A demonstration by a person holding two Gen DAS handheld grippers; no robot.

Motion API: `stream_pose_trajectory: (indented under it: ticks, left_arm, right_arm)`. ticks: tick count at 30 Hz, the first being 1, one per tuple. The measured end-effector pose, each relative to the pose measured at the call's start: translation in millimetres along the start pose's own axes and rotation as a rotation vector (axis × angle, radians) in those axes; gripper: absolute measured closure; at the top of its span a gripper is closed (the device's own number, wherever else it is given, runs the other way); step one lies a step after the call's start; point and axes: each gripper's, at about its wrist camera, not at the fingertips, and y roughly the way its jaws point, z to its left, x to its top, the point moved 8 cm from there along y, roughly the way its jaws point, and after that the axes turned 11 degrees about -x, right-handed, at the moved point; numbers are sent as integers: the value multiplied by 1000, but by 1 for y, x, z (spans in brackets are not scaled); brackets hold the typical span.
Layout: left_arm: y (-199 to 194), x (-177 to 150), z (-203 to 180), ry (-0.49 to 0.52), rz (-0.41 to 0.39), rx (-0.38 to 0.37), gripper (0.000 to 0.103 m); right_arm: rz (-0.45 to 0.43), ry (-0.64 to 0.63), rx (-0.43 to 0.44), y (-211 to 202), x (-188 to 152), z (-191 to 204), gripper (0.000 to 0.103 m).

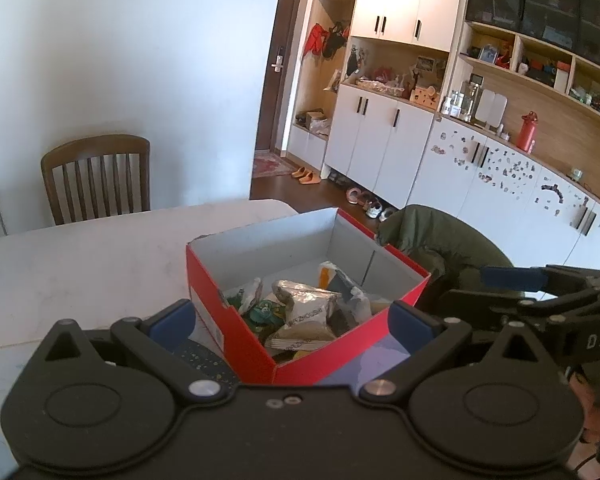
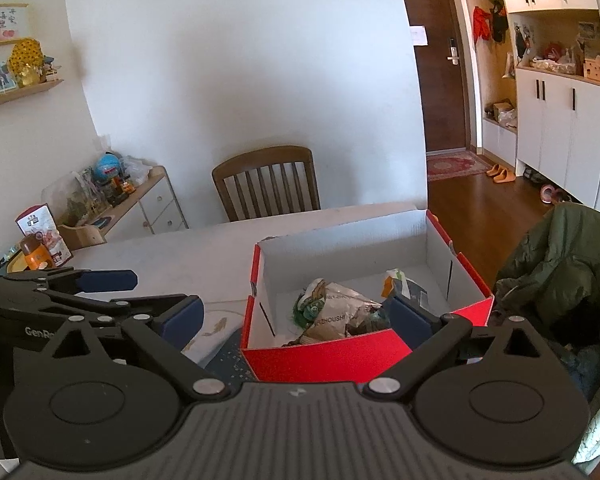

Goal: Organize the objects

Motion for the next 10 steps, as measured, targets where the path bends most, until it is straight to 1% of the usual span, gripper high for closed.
stream_pose_trajectory:
  ticks: [4, 10]
  left_arm:
    - [1, 0, -1, 2, 3, -2, 1]
    - [1, -1, 6, -7, 3, 18, 1]
  right_arm:
    - [3, -3, -6, 1, -1, 0, 3]
    - [5, -7, -10, 3, -2, 2, 3]
